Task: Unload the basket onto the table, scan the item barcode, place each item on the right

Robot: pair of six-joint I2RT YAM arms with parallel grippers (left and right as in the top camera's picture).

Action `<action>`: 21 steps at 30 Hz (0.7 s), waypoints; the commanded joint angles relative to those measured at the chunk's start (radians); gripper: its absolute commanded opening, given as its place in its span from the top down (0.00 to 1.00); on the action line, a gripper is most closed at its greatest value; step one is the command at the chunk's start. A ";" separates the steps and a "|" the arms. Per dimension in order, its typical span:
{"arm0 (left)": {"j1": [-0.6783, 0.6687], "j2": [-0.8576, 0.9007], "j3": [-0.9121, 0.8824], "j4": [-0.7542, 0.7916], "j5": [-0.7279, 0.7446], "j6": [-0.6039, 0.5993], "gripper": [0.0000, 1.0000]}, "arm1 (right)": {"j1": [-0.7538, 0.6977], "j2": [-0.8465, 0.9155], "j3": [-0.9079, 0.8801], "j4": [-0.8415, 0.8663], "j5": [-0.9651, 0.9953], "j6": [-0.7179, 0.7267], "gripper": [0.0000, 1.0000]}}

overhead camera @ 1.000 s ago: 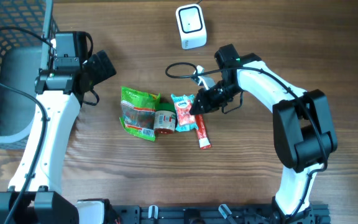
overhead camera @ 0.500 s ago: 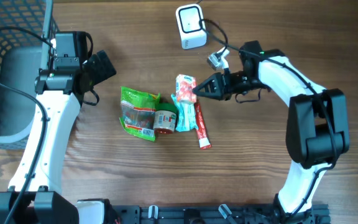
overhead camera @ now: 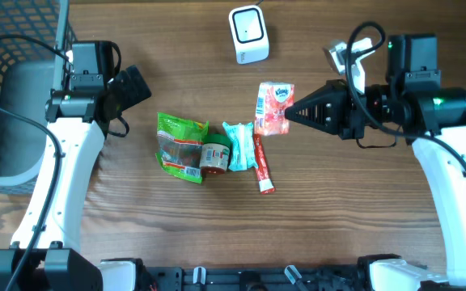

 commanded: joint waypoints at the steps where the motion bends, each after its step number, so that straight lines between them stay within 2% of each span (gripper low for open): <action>1: 0.002 0.002 0.005 0.003 -0.009 -0.013 0.00 | -0.001 0.005 0.001 0.022 -0.046 0.022 0.96; 3: 0.002 0.002 0.005 0.003 -0.009 -0.013 0.00 | 0.000 0.015 0.001 0.034 0.217 0.019 0.96; 4: 0.002 0.002 0.005 0.003 -0.009 -0.013 0.00 | 0.000 0.018 0.000 0.024 0.420 0.031 0.96; 6: 0.002 0.002 0.005 0.003 -0.009 -0.013 0.00 | 0.002 0.024 -0.034 0.038 0.860 0.154 0.96; 8: 0.002 0.002 0.005 0.003 -0.009 -0.013 0.00 | 0.002 0.024 -0.076 0.064 1.078 0.221 0.96; 10: 0.002 0.002 0.005 0.002 -0.009 -0.013 0.00 | 0.002 0.024 -0.071 0.085 1.184 0.299 0.96; 12: 0.002 0.002 0.005 0.003 -0.009 -0.013 0.00 | 0.002 0.027 -0.025 0.081 1.193 0.360 0.96; 15: 0.002 0.002 0.005 0.003 -0.009 -0.013 0.00 | 0.002 0.065 0.160 -0.037 1.226 0.362 0.95; 16: 0.002 0.002 0.005 0.003 -0.009 -0.013 0.00 | 0.003 0.098 0.242 -0.106 1.257 0.357 0.96; 19: 0.002 0.002 0.005 0.003 -0.009 -0.013 0.00 | 0.043 0.311 0.635 -0.348 1.354 0.310 0.96; 21: 0.002 0.002 0.005 0.003 -0.009 -0.013 0.00 | 0.073 0.406 0.788 -0.404 1.406 0.310 0.96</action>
